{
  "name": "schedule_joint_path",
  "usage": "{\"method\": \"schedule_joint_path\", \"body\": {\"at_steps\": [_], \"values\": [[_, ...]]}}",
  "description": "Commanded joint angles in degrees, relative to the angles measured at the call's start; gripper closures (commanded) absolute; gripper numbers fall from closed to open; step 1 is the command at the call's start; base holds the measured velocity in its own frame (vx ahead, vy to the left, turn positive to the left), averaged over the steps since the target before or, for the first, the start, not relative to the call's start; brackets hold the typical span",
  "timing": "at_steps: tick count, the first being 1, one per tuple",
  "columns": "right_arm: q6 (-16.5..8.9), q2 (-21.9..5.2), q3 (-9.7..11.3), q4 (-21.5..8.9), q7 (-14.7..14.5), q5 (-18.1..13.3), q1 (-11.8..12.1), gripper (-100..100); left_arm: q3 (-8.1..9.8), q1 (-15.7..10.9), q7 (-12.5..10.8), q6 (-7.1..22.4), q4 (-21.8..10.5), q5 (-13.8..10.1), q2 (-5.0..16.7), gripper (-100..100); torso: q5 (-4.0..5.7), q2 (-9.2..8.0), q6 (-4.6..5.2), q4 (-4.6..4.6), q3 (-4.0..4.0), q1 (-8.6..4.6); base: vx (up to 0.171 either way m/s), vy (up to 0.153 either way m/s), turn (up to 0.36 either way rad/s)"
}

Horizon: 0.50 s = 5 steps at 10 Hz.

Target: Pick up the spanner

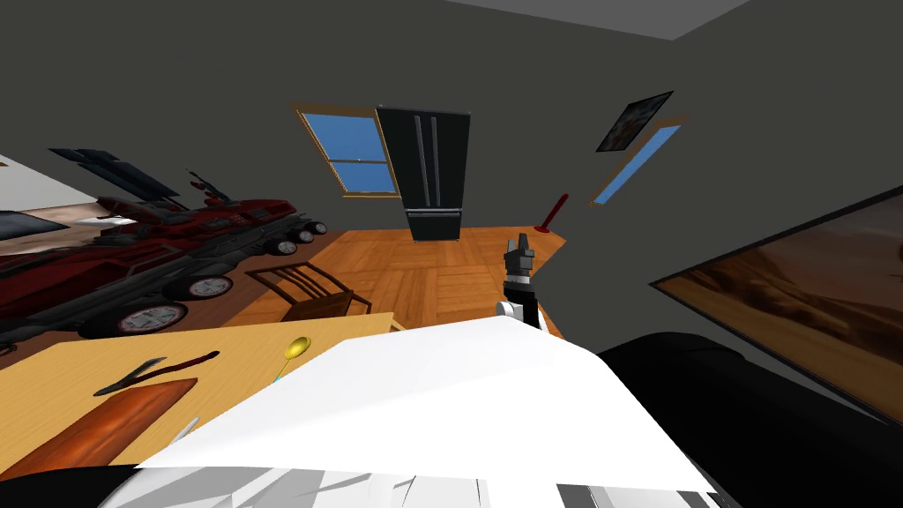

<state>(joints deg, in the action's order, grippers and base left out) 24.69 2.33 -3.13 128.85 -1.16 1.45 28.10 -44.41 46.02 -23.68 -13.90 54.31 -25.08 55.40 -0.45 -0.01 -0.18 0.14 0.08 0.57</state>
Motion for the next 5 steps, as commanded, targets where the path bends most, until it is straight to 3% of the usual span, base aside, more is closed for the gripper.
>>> {"method": "schedule_joint_path", "body": {"at_steps": [1,2,4,5], "values": [[0.0,0.0,0.0,0.0,0.0,0.0,0.0,0,-0.17,0.0,1.7,-0.2,-0.1,-2.2,0.0,100,0.0,0.0,0.0,0.0,0.0,0.0,0.02,-0.003,0.003],[0.0,0.0,0.0,0.0,0.0,0.0,0.0,0,-1.82,-0.4,4.0,-1.7,-1.2,-4.2,0.7,100,0.0,-0.04,0.02,0.02,0.02,0.03,0.047,0.0,0.083],[0.0,0.0,0.0,0.0,0.0,0.0,0.0,0,-1.82,-0.4,5.9,-1.7,-1.2,-7.0,0.7,100,0.0,0.03,0.02,0.0,-0.02,0.03,0.034,-0.006,0.021],[0.0,0.0,0.0,0.0,0.0,0.0,0.0,0,-3.47,-0.8,8.1,-3.2,-2.2,-9.0,1.3,100,0.0,-0.03,0.03,0.02,0.02,0.02,0.037,-0.009,0.084]]}}
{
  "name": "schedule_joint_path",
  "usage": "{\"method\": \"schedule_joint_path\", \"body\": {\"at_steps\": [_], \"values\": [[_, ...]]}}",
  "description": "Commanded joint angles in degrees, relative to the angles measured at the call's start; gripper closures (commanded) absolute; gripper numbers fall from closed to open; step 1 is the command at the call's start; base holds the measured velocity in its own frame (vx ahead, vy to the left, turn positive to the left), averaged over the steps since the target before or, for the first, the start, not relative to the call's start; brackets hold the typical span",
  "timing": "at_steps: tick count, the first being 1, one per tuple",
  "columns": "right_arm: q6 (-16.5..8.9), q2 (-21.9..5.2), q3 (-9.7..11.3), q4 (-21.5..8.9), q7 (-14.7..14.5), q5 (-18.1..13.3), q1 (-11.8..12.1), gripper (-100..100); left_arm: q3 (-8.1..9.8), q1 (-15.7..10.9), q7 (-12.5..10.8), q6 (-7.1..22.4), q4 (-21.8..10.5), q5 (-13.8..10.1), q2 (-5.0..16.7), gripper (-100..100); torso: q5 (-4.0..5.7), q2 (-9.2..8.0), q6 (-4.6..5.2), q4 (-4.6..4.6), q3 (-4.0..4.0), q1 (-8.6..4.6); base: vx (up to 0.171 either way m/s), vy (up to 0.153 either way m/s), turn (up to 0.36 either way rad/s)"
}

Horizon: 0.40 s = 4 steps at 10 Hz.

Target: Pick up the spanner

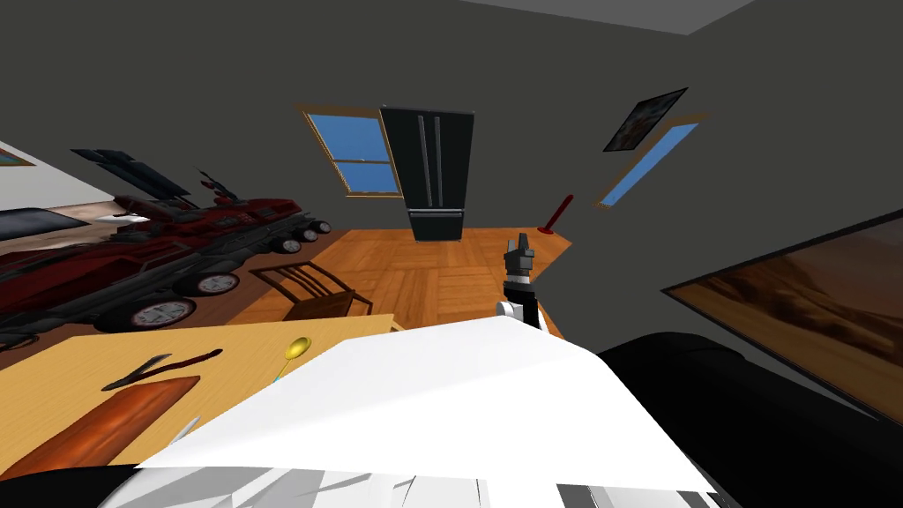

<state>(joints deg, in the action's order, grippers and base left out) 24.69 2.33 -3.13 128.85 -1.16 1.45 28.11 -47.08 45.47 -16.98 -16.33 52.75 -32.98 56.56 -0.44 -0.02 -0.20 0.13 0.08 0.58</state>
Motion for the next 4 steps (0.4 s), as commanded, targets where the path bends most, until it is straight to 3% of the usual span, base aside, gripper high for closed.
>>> {"method": "schedule_joint_path", "body": {"at_steps": [1,2,3,4], "values": [[0.0,0.0,0.0,0.0,0.0,0.0,0.0,0,-0.8,-0.2,2.9,-0.8,-0.6,-2.9,0.2,100,0.0,0.0,0.0,0.0,0.0,0.0,0.04,-0.01,0.057],[0.0,0.0,0.0,0.0,0.0,0.0,0.0,0,-0.8,-0.2,3.4,-0.8,-0.6,-3.9,0.2,100,-0.01,0.01,0.04,0.01,0.0,-0.01,0.019,-0.006,-0.005],[0.0,0.0,0.0,0.0,0.0,0.0,0.0,0,-0.94,-0.3,2.7,-0.9,-0.9,-3.0,0.1,100,0.0,-0.03,0.06,0.02,0.02,0.01,0.006,-0.001,-0.005],[0.0,0.0,0.0,0.0,0.0,0.0,0.0,0,-0.94,-0.3,2.8,-1.0,-0.9,-3.2,0.1,0,-0.01,-0.08,0.04,0.03,0.04,0.02,0.0,0.0,0.0]]}}
